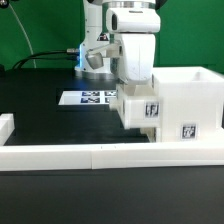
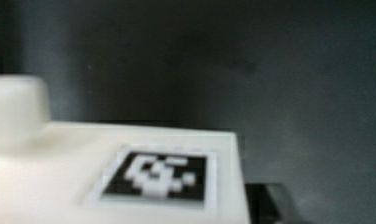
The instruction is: Assemble drawer
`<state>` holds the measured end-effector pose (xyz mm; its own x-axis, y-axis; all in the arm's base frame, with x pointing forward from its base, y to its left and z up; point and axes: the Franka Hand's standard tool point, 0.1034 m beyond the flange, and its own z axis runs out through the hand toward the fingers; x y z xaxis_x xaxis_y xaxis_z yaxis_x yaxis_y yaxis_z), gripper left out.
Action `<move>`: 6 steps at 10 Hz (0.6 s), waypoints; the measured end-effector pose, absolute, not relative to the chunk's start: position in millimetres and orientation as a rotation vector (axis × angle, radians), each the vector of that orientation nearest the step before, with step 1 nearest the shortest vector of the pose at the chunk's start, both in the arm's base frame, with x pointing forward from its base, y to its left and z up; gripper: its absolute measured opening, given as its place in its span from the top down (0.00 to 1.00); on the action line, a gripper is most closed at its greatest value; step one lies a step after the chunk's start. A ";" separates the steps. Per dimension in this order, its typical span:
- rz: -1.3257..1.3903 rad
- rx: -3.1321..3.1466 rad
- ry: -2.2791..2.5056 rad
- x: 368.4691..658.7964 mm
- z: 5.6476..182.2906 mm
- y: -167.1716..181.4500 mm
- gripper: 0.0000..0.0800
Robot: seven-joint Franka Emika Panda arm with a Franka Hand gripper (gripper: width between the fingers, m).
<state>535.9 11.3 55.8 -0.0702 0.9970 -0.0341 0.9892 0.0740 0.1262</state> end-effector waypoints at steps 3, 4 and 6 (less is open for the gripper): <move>0.126 2.077 2.171 539.3 73.8 11.3 0.49; 0.128 2.069 2.164 540.9 83.4 10.7 0.32; 0.125 2.058 2.150 544.6 97.3 4.4 0.22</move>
Offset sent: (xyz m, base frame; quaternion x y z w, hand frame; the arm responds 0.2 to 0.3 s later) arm -0.0034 -0.0015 0.0357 -0.0088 -0.0249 0.0253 0.9993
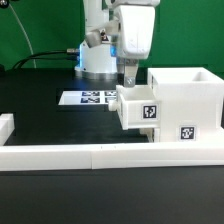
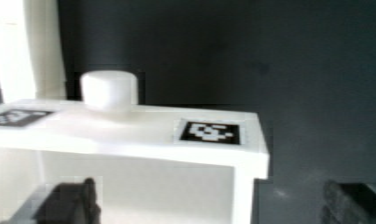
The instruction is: Assemble drawer
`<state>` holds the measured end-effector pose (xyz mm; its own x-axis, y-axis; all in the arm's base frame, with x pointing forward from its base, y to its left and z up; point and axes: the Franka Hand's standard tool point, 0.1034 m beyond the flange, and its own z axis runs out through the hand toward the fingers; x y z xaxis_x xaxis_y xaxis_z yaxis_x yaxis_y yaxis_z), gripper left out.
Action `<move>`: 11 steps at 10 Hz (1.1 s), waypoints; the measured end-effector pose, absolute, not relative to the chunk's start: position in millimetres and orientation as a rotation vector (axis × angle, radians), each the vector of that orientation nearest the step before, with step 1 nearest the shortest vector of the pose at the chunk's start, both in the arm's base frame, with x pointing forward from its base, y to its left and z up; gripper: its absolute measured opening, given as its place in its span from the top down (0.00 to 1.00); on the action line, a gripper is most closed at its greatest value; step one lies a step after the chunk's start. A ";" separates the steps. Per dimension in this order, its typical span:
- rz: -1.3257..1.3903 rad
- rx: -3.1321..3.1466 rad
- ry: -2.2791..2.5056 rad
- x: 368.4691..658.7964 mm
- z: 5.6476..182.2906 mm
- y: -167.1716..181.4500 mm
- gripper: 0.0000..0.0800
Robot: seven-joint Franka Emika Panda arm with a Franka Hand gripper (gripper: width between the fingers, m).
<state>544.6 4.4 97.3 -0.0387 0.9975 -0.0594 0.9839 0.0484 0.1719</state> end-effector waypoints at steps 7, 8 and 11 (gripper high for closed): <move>0.089 1.988 2.213 545.8 97.3 -39.9 0.19; 0.087 1.933 2.283 543.2 87.6 -45.1 0.19; 0.136 1.942 2.397 546.6 69.7 -67.0 0.19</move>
Offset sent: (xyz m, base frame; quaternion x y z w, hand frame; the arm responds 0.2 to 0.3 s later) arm 0.0068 -0.0383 -0.0037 0.0277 0.0035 -0.0302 0.9992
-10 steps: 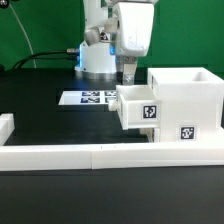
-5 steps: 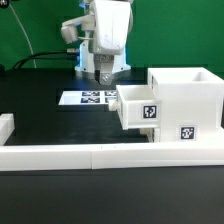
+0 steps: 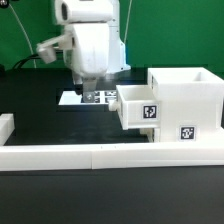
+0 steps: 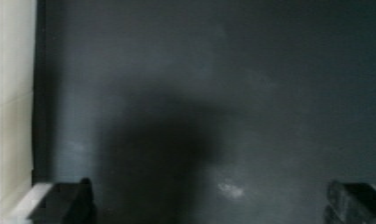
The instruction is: Assemble drawer
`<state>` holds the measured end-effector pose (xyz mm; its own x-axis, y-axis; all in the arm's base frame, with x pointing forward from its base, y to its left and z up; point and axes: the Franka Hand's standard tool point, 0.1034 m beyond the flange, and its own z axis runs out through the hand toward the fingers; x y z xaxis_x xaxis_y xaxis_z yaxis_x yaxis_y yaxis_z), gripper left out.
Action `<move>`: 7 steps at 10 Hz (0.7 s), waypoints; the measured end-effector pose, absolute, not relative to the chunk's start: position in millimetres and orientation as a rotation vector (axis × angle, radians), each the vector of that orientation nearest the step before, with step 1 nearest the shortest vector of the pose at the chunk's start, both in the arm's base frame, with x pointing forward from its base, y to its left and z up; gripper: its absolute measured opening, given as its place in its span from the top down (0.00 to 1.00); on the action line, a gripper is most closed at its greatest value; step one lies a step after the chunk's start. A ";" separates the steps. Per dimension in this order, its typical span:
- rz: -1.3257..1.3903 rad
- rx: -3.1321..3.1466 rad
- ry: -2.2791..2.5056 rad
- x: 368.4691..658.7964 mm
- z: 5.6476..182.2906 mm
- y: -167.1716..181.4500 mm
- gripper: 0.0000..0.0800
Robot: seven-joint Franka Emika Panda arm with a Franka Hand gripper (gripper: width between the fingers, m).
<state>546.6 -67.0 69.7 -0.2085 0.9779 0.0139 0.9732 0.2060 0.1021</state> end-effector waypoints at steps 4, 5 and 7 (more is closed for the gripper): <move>0.194 2.019 2.458 546.8 57.7 -58.5 0.19; 0.196 2.048 2.445 547.0 56.3 -46.2 0.19; 0.195 2.098 2.414 548.1 56.0 -28.0 0.19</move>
Offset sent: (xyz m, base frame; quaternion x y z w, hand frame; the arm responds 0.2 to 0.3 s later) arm 0.0029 0.0273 -0.0068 0.0014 0.0101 0.0254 0.9996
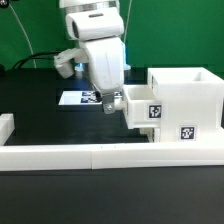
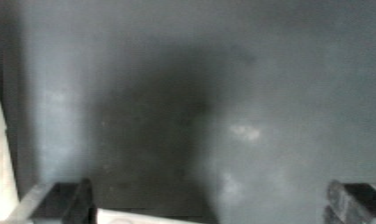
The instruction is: Assemble drawer
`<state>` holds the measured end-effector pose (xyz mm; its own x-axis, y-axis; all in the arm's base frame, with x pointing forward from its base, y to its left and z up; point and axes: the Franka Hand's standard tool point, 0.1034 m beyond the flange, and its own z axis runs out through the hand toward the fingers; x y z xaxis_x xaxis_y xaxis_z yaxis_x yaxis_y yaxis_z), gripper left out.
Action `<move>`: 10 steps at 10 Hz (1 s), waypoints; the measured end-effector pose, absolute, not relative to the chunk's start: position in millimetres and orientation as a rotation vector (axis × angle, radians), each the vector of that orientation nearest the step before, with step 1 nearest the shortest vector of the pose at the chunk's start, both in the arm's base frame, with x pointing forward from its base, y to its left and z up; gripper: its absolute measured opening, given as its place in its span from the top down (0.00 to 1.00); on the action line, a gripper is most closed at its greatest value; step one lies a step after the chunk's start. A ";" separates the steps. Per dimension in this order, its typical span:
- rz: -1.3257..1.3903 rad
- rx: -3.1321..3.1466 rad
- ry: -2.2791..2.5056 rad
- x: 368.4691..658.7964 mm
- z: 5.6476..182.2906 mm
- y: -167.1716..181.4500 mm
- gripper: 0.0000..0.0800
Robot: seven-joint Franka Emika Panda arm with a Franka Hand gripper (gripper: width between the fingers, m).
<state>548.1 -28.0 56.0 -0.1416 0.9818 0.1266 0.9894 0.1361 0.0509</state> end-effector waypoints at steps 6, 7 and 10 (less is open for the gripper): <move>-0.176 -2.071 -2.252 547.9 54.1 7.0 0.19; -0.174 -2.077 -2.244 547.5 53.6 11.1 0.19; -0.172 -2.090 -2.229 547.4 53.6 17.2 0.19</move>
Offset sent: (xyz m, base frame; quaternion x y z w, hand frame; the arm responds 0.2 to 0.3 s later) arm 0.0053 0.0274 -0.0012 -0.0065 -0.0016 0.0332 0.9994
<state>547.4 17.2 53.6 -0.0657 0.9885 0.1359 0.9977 0.0626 0.0265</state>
